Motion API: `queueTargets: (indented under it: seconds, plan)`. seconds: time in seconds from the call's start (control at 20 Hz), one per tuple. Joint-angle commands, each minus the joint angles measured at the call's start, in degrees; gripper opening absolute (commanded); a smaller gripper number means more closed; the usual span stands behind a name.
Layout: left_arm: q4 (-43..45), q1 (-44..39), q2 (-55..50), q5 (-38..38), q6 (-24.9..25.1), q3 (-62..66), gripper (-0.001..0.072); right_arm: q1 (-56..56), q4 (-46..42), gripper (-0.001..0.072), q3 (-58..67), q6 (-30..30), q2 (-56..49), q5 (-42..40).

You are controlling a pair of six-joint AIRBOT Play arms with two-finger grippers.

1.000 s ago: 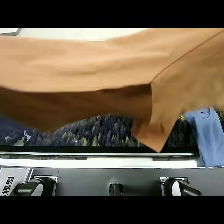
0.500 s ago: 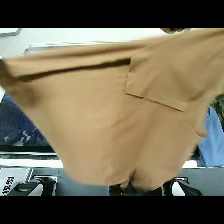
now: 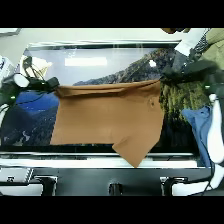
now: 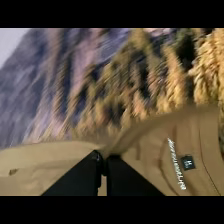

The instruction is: Fold the clothes and pants, and hang the long-sleeved shirts on hangers.

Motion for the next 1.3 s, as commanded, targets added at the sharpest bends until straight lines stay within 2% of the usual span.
queueTargets:
  seconds: [0.0, 0.15, 0.2, 0.25, 0.3, 0.35, 0.65, 0.7, 0.75, 0.8, 0.95, 1.05, 1.25]
  plan:
    - [-0.48, -0.04, -8.5, 4.09, 0.15, 1.44, 0.0015, 1.11, 3.3, 0.0027, -0.2, 3.61, -8.92, 9.11]
    - [-1.53, -0.02, -10.36, 4.0, 0.15, 1.97, 0.0019, 1.11, 4.85, 0.0034, -0.2, 3.58, -10.86, 9.75]
    - [-1.53, 0.0, -10.36, 3.61, 0.13, 1.99, 0.0081, 1.05, 4.79, 0.0061, -0.2, 3.56, -10.67, 9.31]
    - [-1.46, 0.13, -10.29, 2.19, 0.17, 2.51, 0.0191, 1.03, 4.7, 0.0185, -0.11, 3.02, -10.25, 8.13]
    - [-1.46, 0.55, -10.21, -0.61, 0.2, 3.58, 0.0336, 0.63, 4.85, 0.029, 0.07, 1.29, -9.62, 5.95]
    - [-1.46, 1.29, -10.03, -4.15, 0.9, 5.07, 0.0454, -0.28, 4.76, 0.0292, 0.09, -0.28, -8.48, 2.86]
    - [-1.44, 8.41, -1.92, -28.98, 12.22, 8.94, 0.047, -11.8, 5.49, 0.0293, -0.61, -15.13, 1.31, -23.17]
    - [-1.7, 9.53, -0.17, -32.06, 12.61, 8.44, 0.0469, -13.75, 5.77, 0.032, -3.32, -15.21, 3.91, -23.47]
    - [-2.4, 10.78, 1.92, -32.48, 11.93, 6.97, 0.0469, -15.08, 5.55, 0.0396, -7.23, -16.5, 6.82, -23.58]
    - [-2.29, 11.54, 4.02, -32.04, 12.09, 5.03, 0.0469, -16.5, 5.77, 0.0415, -12.92, -16.98, 10.29, -23.23]
    - [-2.19, 13.81, 9.29, -30.64, 12.22, -1.97, 0.0469, -18.16, 5.73, 0.0413, -32.89, -19.45, 19.91, -20.7]
    - [-2.16, 14.8, 10.88, -29.62, 12.22, -5.16, 0.0469, -18.05, 6.71, 0.0414, -43.32, -21.57, 22.16, -19.15]
    - [-2.14, 14.97, 10.84, -29.11, 12.22, -6.75, 0.047, -18.05, 6.91, 0.0416, -53.46, -26.56, 22.16, -14.05]
